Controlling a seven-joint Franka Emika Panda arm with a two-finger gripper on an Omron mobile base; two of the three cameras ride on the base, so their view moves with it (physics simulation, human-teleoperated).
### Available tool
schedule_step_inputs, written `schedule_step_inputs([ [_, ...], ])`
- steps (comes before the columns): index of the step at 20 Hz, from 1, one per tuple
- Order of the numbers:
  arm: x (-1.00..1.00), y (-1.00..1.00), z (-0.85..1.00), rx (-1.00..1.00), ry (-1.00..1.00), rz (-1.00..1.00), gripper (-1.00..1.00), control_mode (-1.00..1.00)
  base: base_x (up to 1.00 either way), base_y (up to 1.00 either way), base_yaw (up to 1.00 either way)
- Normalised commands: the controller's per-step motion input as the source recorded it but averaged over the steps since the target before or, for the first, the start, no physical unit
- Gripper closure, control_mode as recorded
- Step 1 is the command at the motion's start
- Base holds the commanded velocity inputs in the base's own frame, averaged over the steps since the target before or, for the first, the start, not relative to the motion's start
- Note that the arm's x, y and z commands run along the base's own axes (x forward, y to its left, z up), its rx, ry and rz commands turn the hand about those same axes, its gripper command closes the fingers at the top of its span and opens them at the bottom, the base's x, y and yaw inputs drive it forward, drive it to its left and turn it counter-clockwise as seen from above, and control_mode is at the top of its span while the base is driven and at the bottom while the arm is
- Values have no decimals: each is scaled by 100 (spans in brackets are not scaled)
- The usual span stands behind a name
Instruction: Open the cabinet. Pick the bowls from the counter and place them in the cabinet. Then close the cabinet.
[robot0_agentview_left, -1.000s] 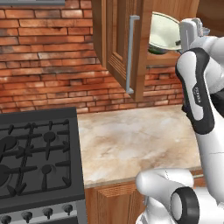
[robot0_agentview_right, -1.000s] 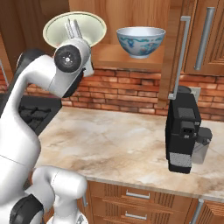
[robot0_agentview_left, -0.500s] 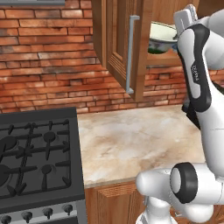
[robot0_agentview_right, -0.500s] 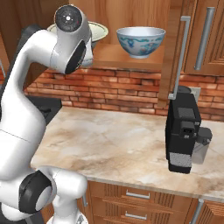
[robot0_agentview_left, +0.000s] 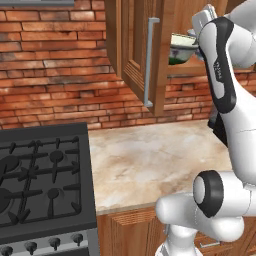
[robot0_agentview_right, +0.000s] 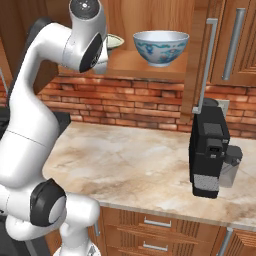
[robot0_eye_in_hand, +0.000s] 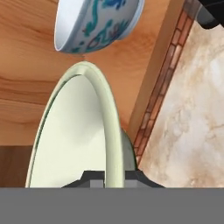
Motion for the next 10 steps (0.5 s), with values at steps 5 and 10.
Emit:
schedule_step_inputs([
  [5,21,15,-39,0,0,2,100,-100,0,0,0],
  [10,9,24,-52,0,-15,3,100,-100,0,0,0],
])
